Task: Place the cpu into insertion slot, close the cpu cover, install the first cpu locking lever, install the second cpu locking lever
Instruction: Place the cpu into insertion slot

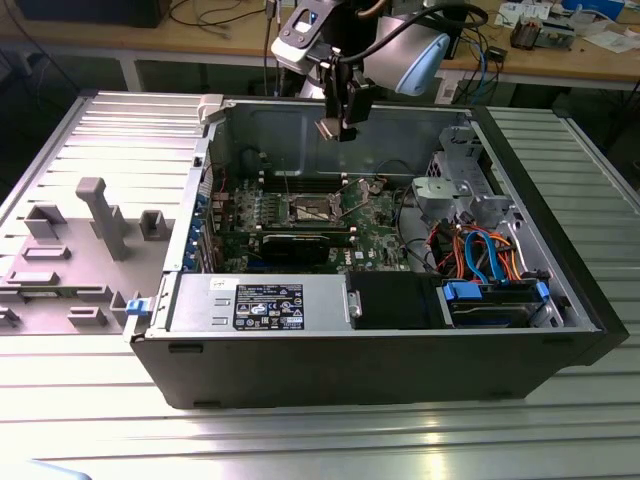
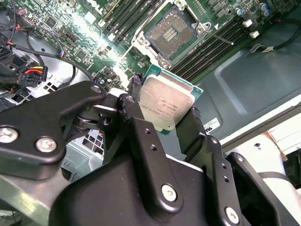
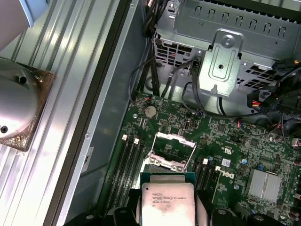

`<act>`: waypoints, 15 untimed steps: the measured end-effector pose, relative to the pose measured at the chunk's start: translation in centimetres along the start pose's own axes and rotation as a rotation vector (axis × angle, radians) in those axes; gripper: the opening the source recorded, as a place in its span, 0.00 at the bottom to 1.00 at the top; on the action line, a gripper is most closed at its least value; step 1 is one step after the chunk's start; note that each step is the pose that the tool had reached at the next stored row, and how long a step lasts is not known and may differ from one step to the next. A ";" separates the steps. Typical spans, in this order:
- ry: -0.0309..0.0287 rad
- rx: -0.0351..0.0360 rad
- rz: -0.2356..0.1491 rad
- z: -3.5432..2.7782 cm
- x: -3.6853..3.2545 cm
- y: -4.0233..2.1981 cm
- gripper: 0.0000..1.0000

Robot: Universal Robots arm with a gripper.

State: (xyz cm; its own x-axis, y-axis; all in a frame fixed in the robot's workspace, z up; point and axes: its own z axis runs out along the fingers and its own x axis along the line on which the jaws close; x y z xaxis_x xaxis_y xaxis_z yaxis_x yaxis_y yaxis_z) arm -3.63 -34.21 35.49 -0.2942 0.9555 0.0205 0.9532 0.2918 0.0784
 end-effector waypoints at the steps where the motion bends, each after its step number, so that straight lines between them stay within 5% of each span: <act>1: 0.0000 0.0000 0.000 0.00 0.00 0.00 0.55; 8: -0.0017 -0.0005 0.022 0.03 0.00 0.00 0.55; 15: -0.0074 -0.0021 0.096 0.11 0.00 -0.01 0.55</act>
State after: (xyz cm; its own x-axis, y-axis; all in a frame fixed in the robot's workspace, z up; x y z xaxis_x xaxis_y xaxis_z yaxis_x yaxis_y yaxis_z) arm -3.63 -34.21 35.37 -0.2010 0.9794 0.0206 0.9769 0.1988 0.0785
